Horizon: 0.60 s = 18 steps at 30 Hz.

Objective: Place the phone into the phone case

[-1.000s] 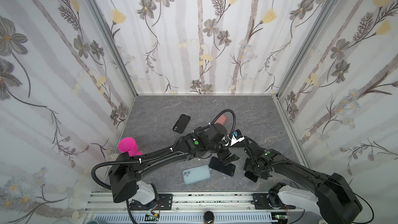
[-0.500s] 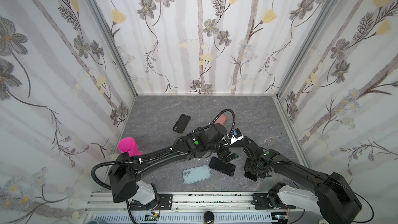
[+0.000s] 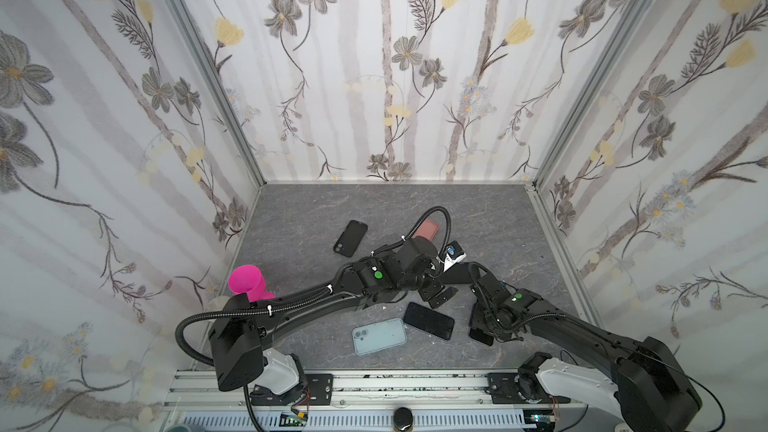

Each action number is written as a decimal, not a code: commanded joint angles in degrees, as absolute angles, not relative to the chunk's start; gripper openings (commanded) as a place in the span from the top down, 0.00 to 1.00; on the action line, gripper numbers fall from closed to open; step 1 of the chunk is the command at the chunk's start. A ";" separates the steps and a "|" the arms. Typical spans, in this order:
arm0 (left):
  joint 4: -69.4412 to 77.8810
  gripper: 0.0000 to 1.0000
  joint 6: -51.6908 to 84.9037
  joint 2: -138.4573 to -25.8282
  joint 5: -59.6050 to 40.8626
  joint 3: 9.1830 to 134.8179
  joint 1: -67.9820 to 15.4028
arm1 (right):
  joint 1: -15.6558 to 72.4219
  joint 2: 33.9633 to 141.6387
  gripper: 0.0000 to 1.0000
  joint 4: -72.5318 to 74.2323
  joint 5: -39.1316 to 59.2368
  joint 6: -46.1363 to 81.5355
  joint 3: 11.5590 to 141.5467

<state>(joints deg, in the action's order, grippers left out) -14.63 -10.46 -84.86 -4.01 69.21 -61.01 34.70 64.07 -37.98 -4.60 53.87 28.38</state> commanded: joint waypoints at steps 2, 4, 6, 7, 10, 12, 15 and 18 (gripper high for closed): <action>-11.71 0.00 -9.02 -84.25 -1.59 69.41 -60.33 | 34.72 63.13 0.55 -36.69 -5.60 53.52 28.89; -11.45 0.00 -8.71 -84.01 -1.25 69.43 -60.06 | 34.73 62.79 0.56 -36.98 -6.14 53.53 28.92; -11.26 0.00 -8.43 -83.98 -0.98 69.43 -59.69 | 34.76 62.49 0.56 -37.11 -6.54 53.53 29.01; -11.09 0.00 -8.19 -83.85 -0.86 69.41 -59.55 | 34.76 62.30 0.59 -37.30 -6.79 53.53 29.15; -10.57 0.00 -7.76 -83.59 -0.45 69.10 -59.17 | 34.74 61.88 0.59 -37.57 -7.54 53.55 29.26; -10.33 0.00 -7.44 -83.54 -0.18 69.16 -59.06 | 34.74 61.77 0.59 -37.80 -8.02 53.48 29.41; -10.07 0.00 -6.93 -83.42 0.00 69.10 -58.64 | 34.72 61.61 0.59 -38.19 -8.51 53.38 29.53; -9.67 0.00 -6.11 -83.41 0.78 69.16 -58.21 | 34.72 61.43 0.59 -38.48 -9.22 53.09 29.62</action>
<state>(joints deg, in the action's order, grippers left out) -12.03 -7.38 -83.85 -0.36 69.21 -58.52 34.70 61.76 -37.87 -6.83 53.43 29.08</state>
